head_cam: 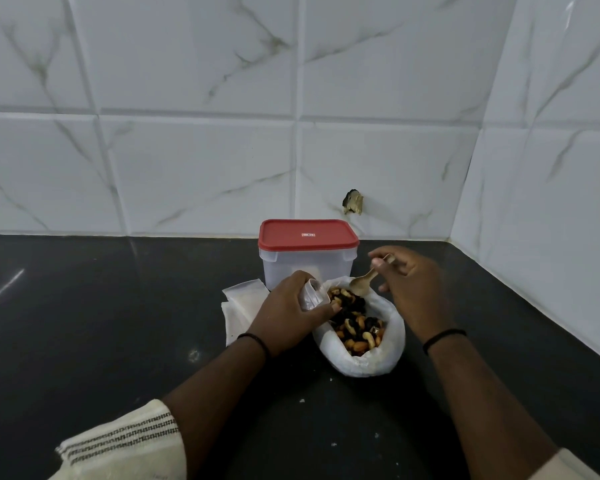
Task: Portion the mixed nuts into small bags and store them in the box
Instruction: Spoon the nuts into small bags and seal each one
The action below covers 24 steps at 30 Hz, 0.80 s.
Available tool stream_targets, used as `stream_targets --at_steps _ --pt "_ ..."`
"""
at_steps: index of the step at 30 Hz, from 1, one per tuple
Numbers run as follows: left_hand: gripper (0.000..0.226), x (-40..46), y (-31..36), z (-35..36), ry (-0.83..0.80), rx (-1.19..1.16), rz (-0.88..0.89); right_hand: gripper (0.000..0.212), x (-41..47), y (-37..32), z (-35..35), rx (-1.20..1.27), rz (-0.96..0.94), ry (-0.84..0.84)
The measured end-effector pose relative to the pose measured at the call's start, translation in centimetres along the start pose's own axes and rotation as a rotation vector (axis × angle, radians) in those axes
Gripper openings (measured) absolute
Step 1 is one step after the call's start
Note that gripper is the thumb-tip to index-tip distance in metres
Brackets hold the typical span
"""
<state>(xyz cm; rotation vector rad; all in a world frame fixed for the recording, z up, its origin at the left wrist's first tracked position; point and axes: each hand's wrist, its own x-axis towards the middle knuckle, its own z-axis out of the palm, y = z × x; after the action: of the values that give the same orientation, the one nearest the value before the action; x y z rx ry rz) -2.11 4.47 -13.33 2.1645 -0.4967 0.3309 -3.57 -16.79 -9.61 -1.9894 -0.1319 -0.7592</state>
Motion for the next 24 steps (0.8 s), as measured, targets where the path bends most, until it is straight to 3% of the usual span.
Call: stream_targets --at_steps 4,7,24 --pt "0.047 0.0 0.0 0.0 -0.007 0.006 -0.003 0.012 -0.3 0.0 0.6 0.032 0.014 0.008" --pt "0.046 0.1 0.0 0.0 -0.009 0.005 -0.008 0.009 -0.2 0.5 0.5 0.085 0.094 0.074" --pt "0.043 0.0 0.0 0.1 -0.004 0.006 -0.002 0.007 0.0 0.9 0.7 0.377 0.478 0.088"
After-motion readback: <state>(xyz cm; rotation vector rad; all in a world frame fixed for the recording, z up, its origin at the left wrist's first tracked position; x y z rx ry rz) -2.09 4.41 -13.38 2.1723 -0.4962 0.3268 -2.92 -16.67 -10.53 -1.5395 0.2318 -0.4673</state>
